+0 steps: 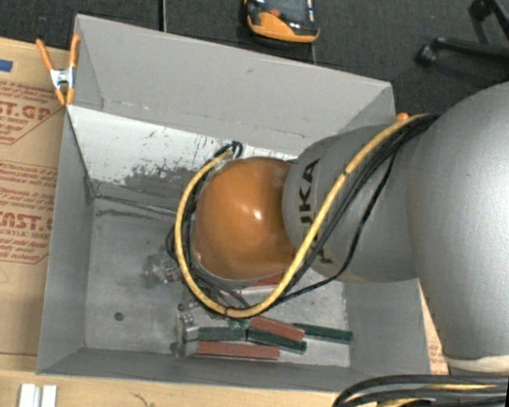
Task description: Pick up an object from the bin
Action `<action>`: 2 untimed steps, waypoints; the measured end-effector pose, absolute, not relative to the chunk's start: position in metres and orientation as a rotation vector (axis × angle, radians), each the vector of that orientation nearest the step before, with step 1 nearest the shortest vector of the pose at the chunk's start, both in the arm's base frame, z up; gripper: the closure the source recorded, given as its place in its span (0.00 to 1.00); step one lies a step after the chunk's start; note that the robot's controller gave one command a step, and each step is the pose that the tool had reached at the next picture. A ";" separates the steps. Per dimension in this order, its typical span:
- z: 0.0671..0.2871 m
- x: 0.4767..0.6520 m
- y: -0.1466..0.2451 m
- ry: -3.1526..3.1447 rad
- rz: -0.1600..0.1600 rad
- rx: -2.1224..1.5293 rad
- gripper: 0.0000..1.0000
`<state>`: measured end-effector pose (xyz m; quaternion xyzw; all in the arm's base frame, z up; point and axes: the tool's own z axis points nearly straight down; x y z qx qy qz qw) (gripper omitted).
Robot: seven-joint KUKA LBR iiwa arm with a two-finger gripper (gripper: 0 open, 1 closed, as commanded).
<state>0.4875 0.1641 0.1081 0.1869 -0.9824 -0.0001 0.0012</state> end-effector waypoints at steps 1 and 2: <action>0.099 0.491 0.102 -3.093 0.001 0.540 0.00; 0.075 0.496 0.065 -3.020 -0.001 0.864 0.00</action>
Offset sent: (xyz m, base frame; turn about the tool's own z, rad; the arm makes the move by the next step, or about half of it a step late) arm 0.0107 -0.1082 -0.0381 -0.1885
